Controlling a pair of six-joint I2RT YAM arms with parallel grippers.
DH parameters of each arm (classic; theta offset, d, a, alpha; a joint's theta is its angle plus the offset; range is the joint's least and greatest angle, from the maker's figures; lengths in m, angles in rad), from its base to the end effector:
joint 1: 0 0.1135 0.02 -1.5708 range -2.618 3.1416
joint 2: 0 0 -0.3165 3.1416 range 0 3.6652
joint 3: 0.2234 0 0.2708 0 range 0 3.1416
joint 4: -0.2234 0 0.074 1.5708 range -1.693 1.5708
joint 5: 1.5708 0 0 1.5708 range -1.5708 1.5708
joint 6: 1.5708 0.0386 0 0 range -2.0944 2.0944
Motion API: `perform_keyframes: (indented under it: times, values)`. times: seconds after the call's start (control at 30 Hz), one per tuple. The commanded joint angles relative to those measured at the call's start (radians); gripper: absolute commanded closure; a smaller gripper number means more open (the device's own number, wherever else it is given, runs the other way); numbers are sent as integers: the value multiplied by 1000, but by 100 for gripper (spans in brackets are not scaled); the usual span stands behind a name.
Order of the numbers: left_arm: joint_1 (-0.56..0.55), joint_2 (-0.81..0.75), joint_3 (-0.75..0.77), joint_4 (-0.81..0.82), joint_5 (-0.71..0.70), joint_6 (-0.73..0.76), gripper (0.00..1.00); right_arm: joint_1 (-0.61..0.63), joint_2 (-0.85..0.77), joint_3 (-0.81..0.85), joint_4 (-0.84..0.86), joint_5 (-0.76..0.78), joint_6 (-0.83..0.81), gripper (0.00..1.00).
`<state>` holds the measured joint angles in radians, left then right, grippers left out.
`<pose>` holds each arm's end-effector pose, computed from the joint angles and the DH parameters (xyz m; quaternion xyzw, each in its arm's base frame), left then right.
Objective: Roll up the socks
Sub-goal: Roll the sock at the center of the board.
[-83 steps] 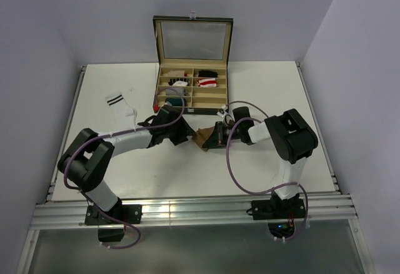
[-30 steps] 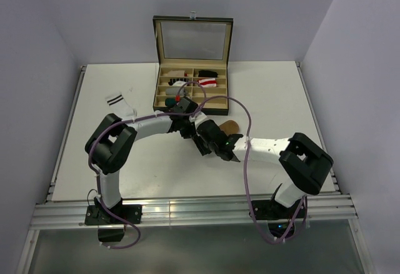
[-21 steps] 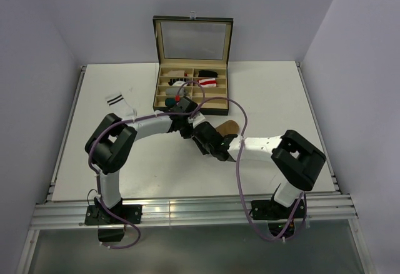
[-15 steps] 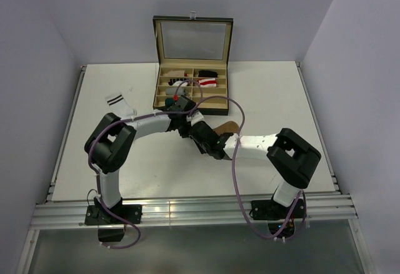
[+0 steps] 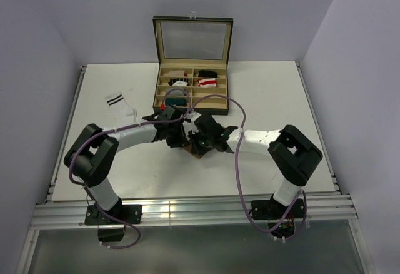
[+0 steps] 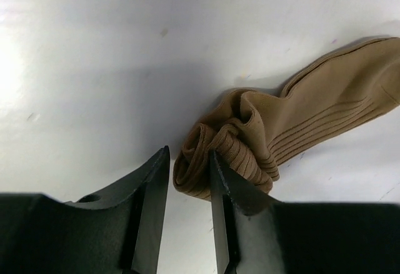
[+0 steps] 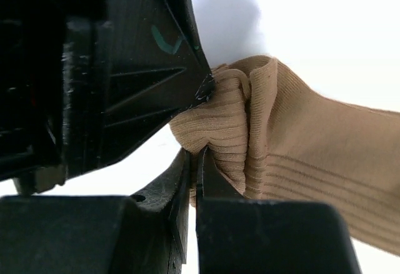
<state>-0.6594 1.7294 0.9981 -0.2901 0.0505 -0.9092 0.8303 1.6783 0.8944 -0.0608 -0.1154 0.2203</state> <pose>0.2876 -0.2254 0.1983 -0.1131 0.9556 -0.2087 0.1748 0.2382 0.2672 0.2002 -0.2998 0.8840 0.2244 0.2797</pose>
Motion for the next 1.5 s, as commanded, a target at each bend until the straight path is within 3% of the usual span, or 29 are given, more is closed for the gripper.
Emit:
perform_keyframes:
  times: [0.0,0.43,0.57,0.7,1.17,1.47]
  values:
    - [7,-86,-50,-23,-23,-25,63,-23,37,-5,-50,-232,63,100]
    - [0,-168,-84,108,-28,-115,28,-368,93,-250,315,-665,381,100]
    - [-29,-160,-95,158,-21,-122,27,-439,159,-330,534,-776,551,100]
    - [-49,-131,-89,189,-14,-122,28,-450,184,-385,619,-770,611,100]
    - [-80,-28,-33,170,48,-72,39,-482,182,-402,612,-719,623,100]
    - [-72,-184,-136,250,-46,-109,26,-482,179,-393,592,-707,610,100]
